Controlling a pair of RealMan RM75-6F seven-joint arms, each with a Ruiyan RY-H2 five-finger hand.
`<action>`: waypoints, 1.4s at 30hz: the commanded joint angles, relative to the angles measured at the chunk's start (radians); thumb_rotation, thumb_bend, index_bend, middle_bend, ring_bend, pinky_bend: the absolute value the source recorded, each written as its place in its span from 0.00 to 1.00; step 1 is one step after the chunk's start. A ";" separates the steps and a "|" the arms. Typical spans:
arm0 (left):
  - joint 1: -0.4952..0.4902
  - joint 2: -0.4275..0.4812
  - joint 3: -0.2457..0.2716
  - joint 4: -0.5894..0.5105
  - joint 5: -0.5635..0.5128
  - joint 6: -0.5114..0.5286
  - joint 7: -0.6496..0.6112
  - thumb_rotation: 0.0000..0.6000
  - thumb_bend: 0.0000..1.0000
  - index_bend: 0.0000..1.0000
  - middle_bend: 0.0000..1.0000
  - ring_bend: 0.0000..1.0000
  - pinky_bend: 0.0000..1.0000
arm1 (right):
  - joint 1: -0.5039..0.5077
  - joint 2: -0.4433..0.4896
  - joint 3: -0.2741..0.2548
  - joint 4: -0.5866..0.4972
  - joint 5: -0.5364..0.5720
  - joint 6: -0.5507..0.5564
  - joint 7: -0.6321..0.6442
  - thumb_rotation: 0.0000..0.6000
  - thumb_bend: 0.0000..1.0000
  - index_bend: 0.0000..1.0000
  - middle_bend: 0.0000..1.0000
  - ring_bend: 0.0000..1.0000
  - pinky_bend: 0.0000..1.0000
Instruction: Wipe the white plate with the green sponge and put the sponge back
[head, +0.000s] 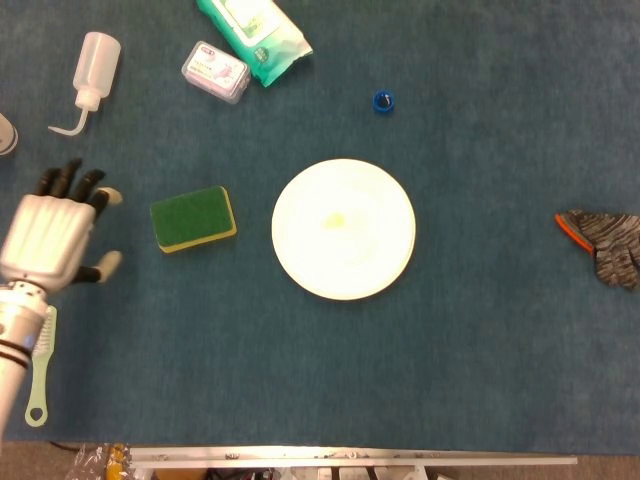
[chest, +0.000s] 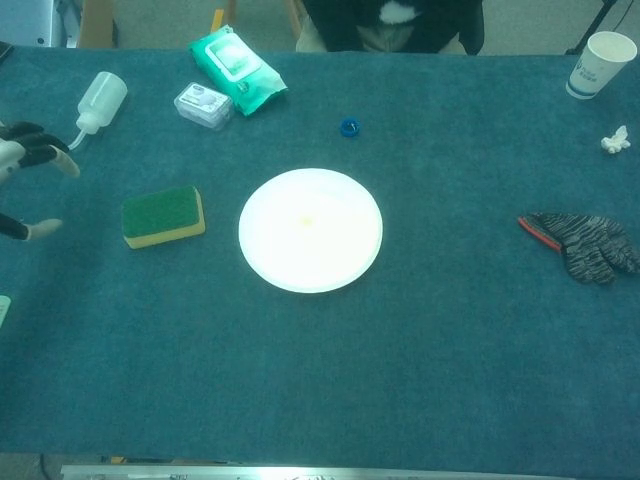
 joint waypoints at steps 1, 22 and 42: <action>-0.038 -0.045 0.001 0.013 -0.066 -0.046 0.042 0.69 0.26 0.22 0.12 0.03 0.09 | 0.002 -0.002 0.000 0.013 0.004 -0.006 0.012 1.00 0.39 0.39 0.39 0.23 0.45; -0.152 -0.179 0.014 0.078 -0.362 -0.060 0.208 0.61 0.26 0.11 0.03 0.00 0.09 | 0.000 0.007 0.005 0.030 0.008 -0.006 0.035 1.00 0.39 0.39 0.39 0.23 0.45; -0.223 -0.266 0.016 0.121 -0.473 -0.029 0.211 0.60 0.26 0.11 0.02 0.00 0.09 | -0.007 0.011 0.005 0.045 0.014 -0.004 0.058 1.00 0.39 0.39 0.39 0.23 0.45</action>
